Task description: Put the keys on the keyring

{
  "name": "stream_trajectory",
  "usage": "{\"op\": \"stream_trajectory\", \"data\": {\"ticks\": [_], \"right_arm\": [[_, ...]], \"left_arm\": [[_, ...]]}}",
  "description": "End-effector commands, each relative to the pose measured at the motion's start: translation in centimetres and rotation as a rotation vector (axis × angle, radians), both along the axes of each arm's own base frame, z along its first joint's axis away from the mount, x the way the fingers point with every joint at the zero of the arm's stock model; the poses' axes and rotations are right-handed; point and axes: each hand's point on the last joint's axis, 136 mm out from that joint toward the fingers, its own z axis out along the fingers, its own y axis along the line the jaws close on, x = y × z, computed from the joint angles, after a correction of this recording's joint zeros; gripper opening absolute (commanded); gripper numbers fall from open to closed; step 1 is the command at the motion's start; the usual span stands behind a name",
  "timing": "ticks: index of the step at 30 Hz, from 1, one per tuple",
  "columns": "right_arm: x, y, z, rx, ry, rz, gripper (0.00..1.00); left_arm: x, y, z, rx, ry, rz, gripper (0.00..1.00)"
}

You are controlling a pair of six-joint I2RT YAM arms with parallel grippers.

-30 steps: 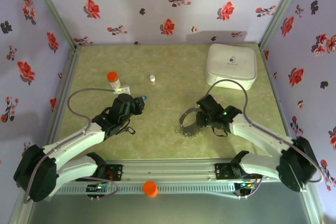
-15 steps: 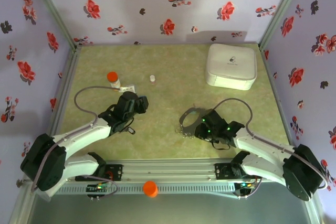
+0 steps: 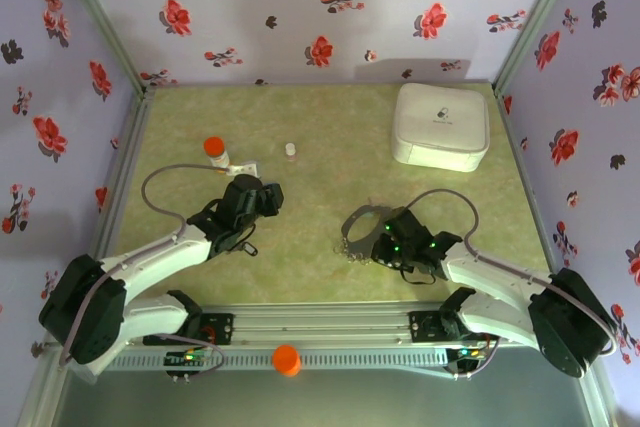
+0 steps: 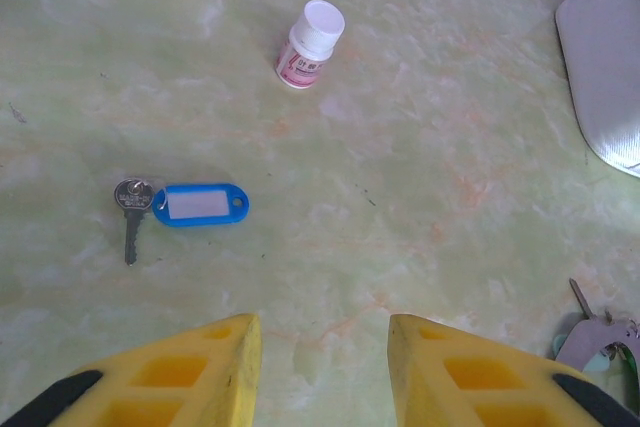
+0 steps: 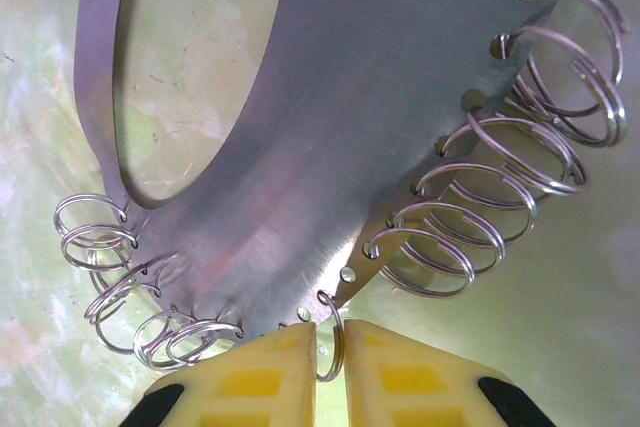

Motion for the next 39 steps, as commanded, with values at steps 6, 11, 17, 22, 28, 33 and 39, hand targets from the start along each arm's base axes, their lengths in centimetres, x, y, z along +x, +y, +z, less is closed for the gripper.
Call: {"op": "stream_trajectory", "data": {"ticks": [6,11,17,22,28,33,39], "right_arm": [[-0.3,-0.3,-0.7,-0.008,0.025,-0.003,0.13],[-0.1,-0.2,-0.6,-0.005,0.021,-0.001,0.1],[0.0,-0.1,0.1,0.002,0.005,0.011,0.0],[-0.1,-1.1,1.1,-0.072,-0.02,0.06,0.0],[-0.4,-1.9,1.3,-0.189,-0.006,0.16,0.0],[-0.4,-1.5,1.1,-0.247,0.011,0.227,0.0],[-0.3,-0.8,0.5,-0.243,0.027,0.25,0.0]], "left_arm": [[0.4,-0.5,1.6,-0.04,-0.034,0.002,0.39],[0.3,-0.5,1.6,-0.039,-0.034,0.003,0.39],[0.3,-0.3,1.9,-0.036,-0.04,0.005,0.39],[0.3,-0.1,2.1,-0.035,-0.046,0.011,0.39],[0.3,-0.1,2.1,-0.03,-0.047,0.012,0.39],[0.2,0.0,2.1,-0.034,-0.046,0.014,0.39],[0.2,0.2,2.4,-0.034,-0.052,0.018,0.39]]}}
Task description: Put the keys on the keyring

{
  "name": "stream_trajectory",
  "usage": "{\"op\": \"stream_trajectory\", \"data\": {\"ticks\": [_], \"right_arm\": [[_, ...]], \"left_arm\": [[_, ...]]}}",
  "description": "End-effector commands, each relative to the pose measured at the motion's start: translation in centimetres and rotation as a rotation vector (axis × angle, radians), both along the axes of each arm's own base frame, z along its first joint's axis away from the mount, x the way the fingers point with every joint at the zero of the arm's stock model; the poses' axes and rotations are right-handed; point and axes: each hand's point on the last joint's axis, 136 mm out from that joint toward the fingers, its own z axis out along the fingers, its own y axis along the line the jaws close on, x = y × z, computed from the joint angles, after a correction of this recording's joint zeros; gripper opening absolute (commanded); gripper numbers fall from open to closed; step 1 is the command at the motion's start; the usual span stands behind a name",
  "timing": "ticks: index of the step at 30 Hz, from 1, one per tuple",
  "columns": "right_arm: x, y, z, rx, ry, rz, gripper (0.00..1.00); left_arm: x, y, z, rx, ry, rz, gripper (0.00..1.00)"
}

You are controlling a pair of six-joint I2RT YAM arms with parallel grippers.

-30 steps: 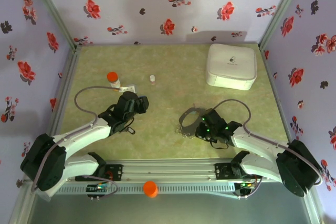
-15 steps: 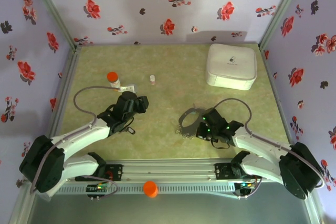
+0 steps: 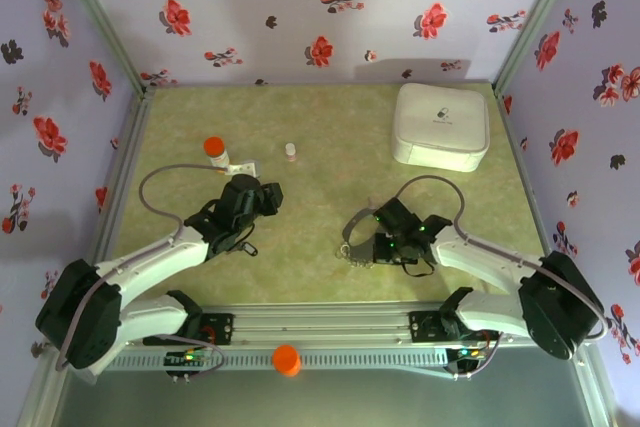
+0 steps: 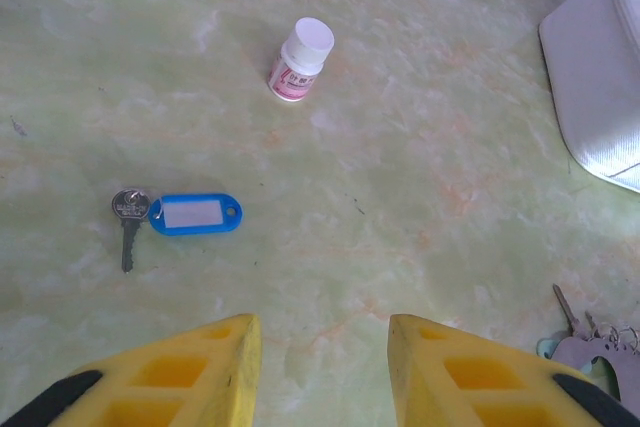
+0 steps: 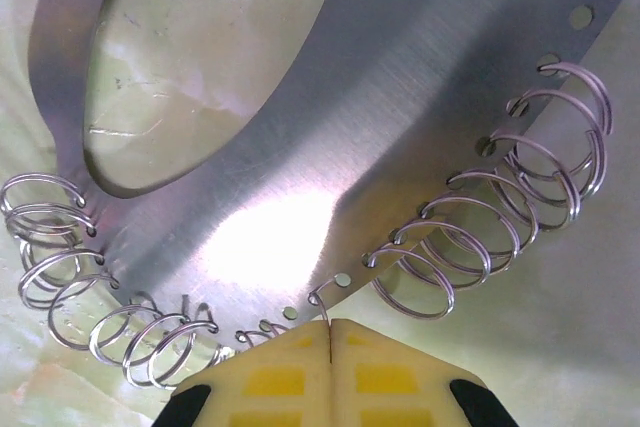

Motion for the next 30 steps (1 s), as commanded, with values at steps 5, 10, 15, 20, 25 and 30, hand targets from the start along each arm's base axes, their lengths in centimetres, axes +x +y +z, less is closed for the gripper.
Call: {"op": "stream_trajectory", "data": {"ticks": [5,10,15,20,25,30], "right_arm": [[0.2,0.3,0.0,-0.019,0.0,0.033,0.17],[0.2,0.6,-0.1,-0.002,0.005,0.031,0.22],[-0.1,0.5,-0.7,-0.006,0.021,0.019,0.23],[-0.1,0.7,-0.7,0.007,0.023,0.02,0.21],[0.0,0.9,-0.8,0.016,0.024,0.02,0.14],[-0.1,0.8,-1.0,0.01,0.028,0.016,0.13]], "left_arm": [[0.2,0.1,1.4,-0.017,-0.031,0.018,0.39],[0.3,0.1,1.4,-0.013,-0.031,0.019,0.39],[0.3,0.2,1.3,-0.012,-0.029,0.022,0.39],[0.2,0.1,1.4,-0.012,-0.031,0.02,0.39],[0.2,0.3,1.3,-0.01,-0.029,0.021,0.39],[0.1,0.5,1.4,-0.01,-0.032,0.027,0.39]]}}
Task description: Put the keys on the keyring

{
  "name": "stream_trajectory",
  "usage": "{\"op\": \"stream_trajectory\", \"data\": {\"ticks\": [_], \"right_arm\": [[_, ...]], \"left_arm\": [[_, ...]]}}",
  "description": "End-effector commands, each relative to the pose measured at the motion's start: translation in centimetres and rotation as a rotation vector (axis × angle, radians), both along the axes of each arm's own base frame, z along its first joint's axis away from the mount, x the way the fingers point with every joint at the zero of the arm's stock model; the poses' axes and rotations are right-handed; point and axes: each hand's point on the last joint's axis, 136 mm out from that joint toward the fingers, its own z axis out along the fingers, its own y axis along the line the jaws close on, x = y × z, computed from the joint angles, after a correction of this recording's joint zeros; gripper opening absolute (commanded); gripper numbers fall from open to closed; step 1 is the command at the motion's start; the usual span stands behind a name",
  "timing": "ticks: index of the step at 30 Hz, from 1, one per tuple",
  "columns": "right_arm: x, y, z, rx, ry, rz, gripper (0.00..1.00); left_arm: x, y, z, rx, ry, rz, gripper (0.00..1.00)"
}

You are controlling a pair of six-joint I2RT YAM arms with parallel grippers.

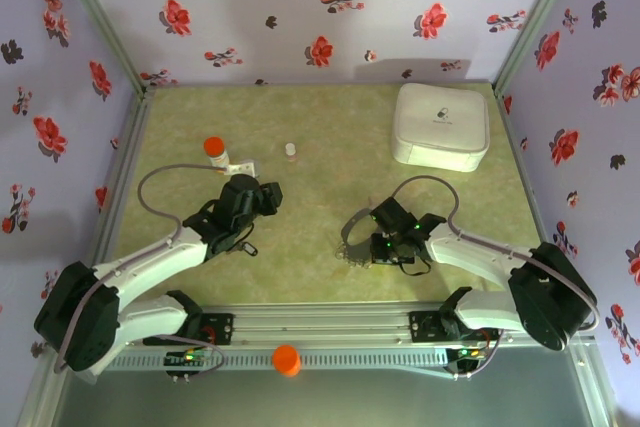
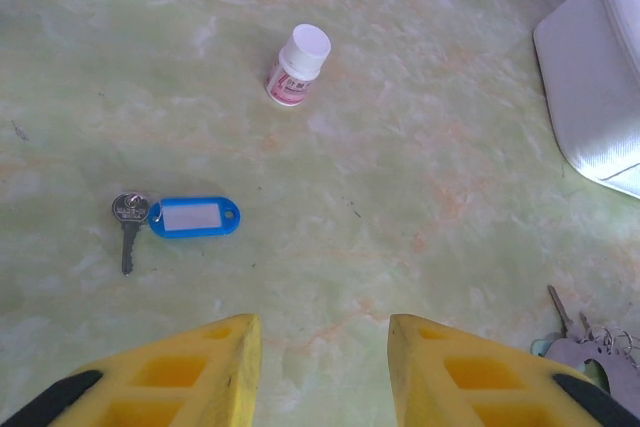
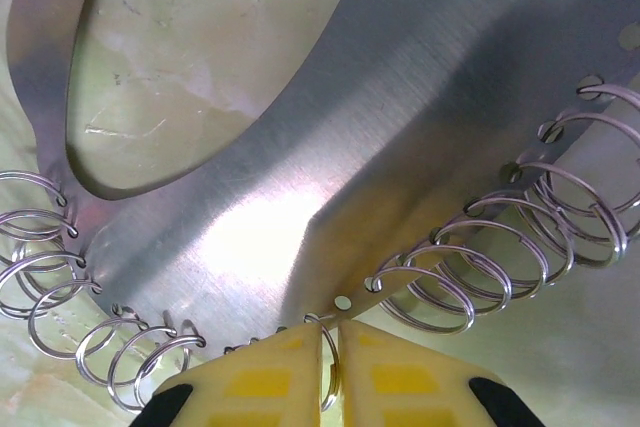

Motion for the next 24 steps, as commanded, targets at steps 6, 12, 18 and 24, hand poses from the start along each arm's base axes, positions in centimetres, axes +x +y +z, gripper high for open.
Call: {"op": "stream_trajectory", "data": {"ticks": [6,12,18,24], "right_arm": [[-0.3,0.1,-0.6,0.0,0.019,-0.009,0.2],[-0.6,0.3,-1.2,0.004,0.049,-0.002,0.18],[-0.3,0.4,-0.1,0.011,0.022,-0.002,0.07],[0.6,0.0,2.4,-0.014,-0.056,0.049,0.0]], "left_arm": [[0.1,0.5,1.1,-0.003,-0.027,0.029,0.39],[0.0,0.5,1.1,-0.001,-0.028,0.028,0.39],[0.0,0.6,1.1,0.001,-0.029,0.031,0.39],[0.1,1.0,1.4,0.02,-0.04,0.036,0.39]]}}
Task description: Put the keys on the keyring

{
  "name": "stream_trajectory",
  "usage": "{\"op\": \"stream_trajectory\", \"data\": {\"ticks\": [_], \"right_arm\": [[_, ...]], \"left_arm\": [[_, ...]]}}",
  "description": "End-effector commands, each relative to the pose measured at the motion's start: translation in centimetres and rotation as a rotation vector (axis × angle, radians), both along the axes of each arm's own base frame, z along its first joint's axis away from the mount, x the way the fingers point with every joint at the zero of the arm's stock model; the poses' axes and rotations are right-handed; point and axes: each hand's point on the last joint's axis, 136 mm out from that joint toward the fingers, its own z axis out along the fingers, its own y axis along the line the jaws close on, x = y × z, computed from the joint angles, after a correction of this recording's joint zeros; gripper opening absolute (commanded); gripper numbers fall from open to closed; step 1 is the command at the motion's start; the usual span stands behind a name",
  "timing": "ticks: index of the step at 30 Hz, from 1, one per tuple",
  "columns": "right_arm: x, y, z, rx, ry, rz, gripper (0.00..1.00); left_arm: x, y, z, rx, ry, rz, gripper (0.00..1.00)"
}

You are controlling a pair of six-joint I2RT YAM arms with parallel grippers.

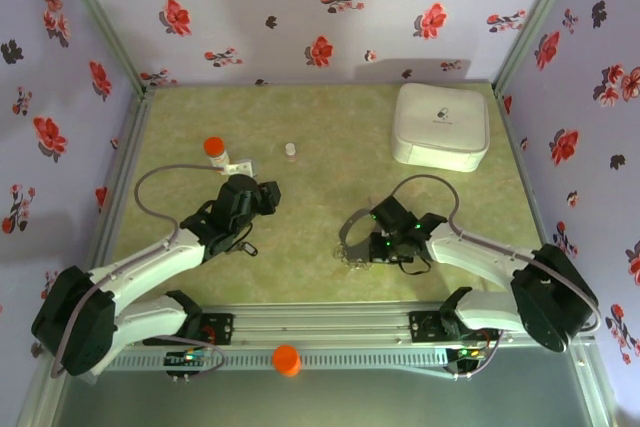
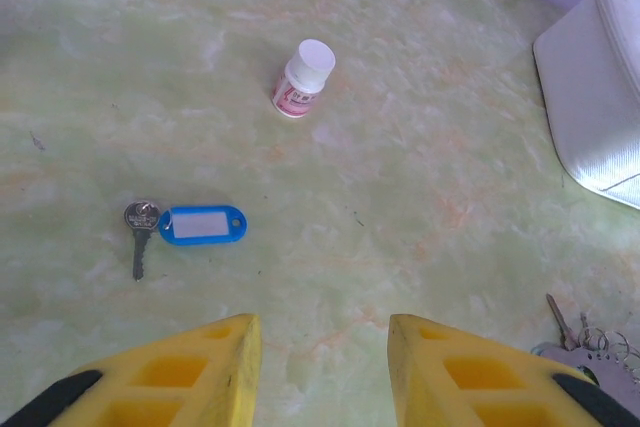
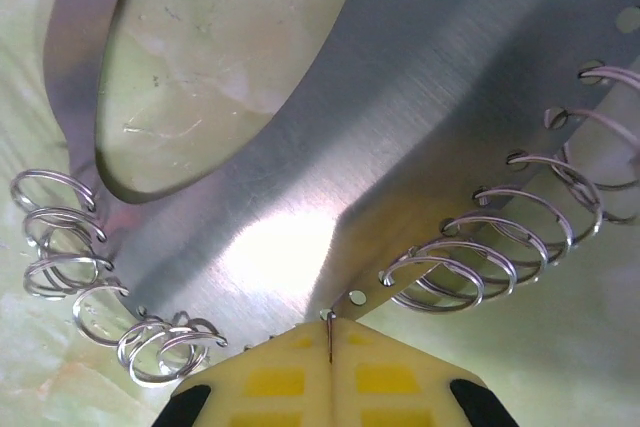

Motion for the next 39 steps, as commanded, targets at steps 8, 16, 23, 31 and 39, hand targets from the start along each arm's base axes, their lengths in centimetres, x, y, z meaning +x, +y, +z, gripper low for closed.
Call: {"op": "stream_trajectory", "data": {"ticks": [8,16,23,31,39], "right_arm": [[4.5,1.7,8.3,-0.018,-0.377,0.272,0.0],[7.5,7.2,16.4,0.084,-0.783,0.633,0.0],[5.0,10.5,18.2,0.226,-0.904,0.94,0.0],[2.0,11.9,15.8,0.349,-0.843,1.086,0.0],[1.3,11.6,13.5,0.314,-0.872,1.126,0.0]], "left_arm": [[0.5,0.7,2.0,0.127,-0.085,-0.025,0.4],[1.0,-0.8,6.0,0.306,-0.256,-0.211,0.45],[0.6,-2.6,9.3,0.392,-0.447,-0.379,0.45],[-1.8,-7.1,6.5,0.327,-0.474,-0.708,0.36],[-6.1,-10.2,2.5,0.184,-0.503,-0.989,0.31]]}}
